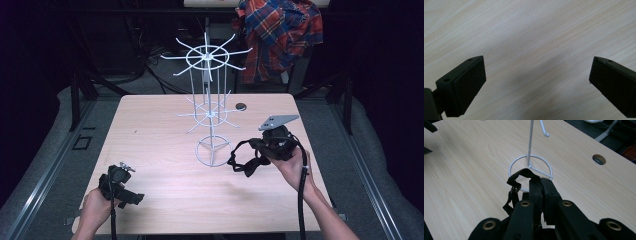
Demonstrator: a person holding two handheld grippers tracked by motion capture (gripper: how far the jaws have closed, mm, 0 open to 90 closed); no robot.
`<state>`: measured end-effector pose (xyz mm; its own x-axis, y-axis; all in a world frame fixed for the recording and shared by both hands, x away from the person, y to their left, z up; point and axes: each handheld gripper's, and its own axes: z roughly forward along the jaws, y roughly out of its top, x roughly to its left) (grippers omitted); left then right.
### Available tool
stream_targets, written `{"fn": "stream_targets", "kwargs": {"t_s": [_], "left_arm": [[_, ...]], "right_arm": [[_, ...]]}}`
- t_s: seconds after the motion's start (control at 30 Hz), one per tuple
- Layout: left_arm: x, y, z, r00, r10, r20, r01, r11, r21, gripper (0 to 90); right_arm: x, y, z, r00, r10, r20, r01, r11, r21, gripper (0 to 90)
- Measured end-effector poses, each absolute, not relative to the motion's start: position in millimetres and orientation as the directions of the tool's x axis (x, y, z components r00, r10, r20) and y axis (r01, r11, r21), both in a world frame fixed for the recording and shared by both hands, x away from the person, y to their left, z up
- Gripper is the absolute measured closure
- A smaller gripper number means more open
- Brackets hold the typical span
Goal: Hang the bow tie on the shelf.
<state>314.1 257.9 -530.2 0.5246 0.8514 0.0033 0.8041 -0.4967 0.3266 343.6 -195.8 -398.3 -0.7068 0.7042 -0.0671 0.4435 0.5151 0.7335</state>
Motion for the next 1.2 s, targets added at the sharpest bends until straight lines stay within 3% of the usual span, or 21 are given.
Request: {"fn": "stream_targets", "kwargs": {"t_s": [0.73,1.2], "left_arm": [[314,258,-530,0.530,0.848,-0.012,0.798,-0.494,0.346,0.0],[314,257,-530,0.533,0.846,-0.008,0.795,-0.497,0.348,0.0]], "right_arm": [[365,-188,-374,-0.683,0.728,-0.067,0.422,0.468,0.776,87.6],[384,-187,-380,-0.658,0.753,-0.031,0.445,0.421,0.791,87.6]]}}
